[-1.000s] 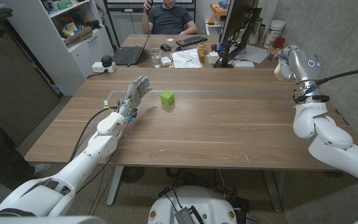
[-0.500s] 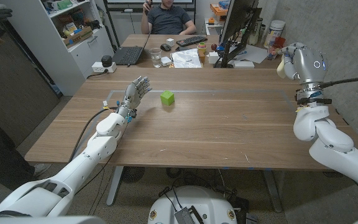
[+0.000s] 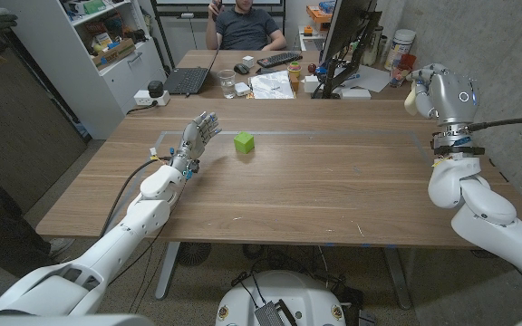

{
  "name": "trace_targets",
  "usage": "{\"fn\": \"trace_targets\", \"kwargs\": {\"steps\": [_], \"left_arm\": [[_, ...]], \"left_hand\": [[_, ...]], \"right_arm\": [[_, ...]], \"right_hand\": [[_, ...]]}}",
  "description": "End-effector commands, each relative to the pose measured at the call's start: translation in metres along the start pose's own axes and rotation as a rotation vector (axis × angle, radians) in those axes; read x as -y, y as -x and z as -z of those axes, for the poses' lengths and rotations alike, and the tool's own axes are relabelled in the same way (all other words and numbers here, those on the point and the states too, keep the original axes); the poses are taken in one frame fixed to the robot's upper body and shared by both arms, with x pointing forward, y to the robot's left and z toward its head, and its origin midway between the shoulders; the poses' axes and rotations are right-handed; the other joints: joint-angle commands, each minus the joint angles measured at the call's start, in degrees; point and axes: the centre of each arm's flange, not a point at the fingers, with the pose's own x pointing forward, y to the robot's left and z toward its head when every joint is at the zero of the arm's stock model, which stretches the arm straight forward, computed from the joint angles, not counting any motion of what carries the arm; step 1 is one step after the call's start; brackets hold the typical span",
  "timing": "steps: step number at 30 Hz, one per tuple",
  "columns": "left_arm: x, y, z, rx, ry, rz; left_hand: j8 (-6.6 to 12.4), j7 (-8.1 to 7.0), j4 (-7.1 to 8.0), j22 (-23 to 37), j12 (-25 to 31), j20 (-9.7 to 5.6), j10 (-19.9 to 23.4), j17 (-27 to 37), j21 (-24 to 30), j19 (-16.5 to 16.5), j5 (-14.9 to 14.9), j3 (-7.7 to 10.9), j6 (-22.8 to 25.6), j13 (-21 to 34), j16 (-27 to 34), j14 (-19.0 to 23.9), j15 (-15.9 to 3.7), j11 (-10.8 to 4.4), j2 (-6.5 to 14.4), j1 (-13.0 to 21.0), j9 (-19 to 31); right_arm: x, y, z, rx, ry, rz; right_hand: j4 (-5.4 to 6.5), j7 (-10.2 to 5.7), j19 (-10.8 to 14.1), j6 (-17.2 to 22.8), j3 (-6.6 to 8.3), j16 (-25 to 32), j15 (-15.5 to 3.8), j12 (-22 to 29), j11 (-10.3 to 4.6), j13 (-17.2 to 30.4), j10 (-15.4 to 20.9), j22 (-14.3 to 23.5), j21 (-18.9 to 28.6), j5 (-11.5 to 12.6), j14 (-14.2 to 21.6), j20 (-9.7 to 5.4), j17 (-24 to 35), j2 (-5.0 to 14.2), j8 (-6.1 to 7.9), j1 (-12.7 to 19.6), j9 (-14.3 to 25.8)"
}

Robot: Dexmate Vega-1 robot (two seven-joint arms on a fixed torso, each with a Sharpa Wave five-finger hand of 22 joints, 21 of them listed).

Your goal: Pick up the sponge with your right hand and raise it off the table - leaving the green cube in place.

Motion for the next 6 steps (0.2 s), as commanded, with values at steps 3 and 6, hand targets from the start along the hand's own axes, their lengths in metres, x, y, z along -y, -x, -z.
{"fn": "trace_targets", "kwargs": {"steps": [3,6], "left_arm": [[-0.0006,0.0060,0.0035,-0.008,0.005,-0.011],[-0.0001,0.0071,0.0042,-0.009,0.006,-0.016]], "left_hand": [[0.20,0.01,-0.02,0.29,0.29,-0.06,-0.22,0.19,-0.23,0.43,0.35,-0.46,0.02,0.19,0.13,-0.18,0.05,-0.23,0.88,-0.52,0.19],[0.18,0.01,-0.01,0.29,0.29,-0.07,-0.25,0.19,-0.25,0.45,0.35,-0.47,-0.03,0.19,0.13,-0.17,0.05,-0.20,0.89,-0.52,0.19]], "right_arm": [[-0.0049,0.0055,-0.0004,-0.012,0.007,0.000],[-0.0070,0.0079,-0.0017,-0.009,0.005,0.005]], "right_hand": [[0.18,-0.19,-1.57,0.01,-0.39,-0.15,-3.50,7.98,-0.29,6.73,0.10,0.11,0.62,0.22,2.60,-1.65,0.33,1.66,0.52,2.25,0.32],[0.24,-0.21,-1.75,-0.31,-0.46,-0.27,-3.48,8.08,-0.42,6.96,-0.07,0.08,0.82,0.22,2.67,-1.63,0.49,1.71,0.47,2.26,0.49]]}}
